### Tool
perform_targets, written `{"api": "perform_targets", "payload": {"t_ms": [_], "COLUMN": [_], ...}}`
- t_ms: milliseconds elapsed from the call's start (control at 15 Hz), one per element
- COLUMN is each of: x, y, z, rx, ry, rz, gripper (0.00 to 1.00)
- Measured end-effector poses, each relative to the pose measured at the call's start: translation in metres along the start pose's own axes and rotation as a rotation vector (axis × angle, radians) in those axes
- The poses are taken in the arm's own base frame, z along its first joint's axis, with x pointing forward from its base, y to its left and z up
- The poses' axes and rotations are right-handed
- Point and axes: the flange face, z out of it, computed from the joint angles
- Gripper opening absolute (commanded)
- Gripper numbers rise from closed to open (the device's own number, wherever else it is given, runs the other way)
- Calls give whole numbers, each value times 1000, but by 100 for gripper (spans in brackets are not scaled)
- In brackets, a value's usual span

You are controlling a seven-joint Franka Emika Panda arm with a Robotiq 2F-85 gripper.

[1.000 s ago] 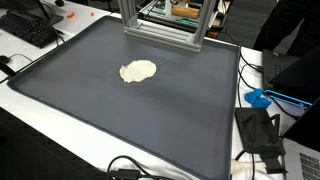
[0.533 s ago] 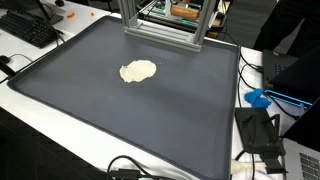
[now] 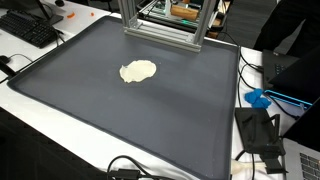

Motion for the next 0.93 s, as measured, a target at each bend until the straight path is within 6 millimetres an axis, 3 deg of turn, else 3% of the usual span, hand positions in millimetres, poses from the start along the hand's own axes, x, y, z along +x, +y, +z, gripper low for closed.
{"api": "perform_targets", "payload": {"t_ms": [467, 933], "x": [61, 91], "y": [5, 9], "z": [50, 86], "rx": [-79, -124], "ry": [32, 12], "rz": [289, 385], "gripper": [100, 100]}}
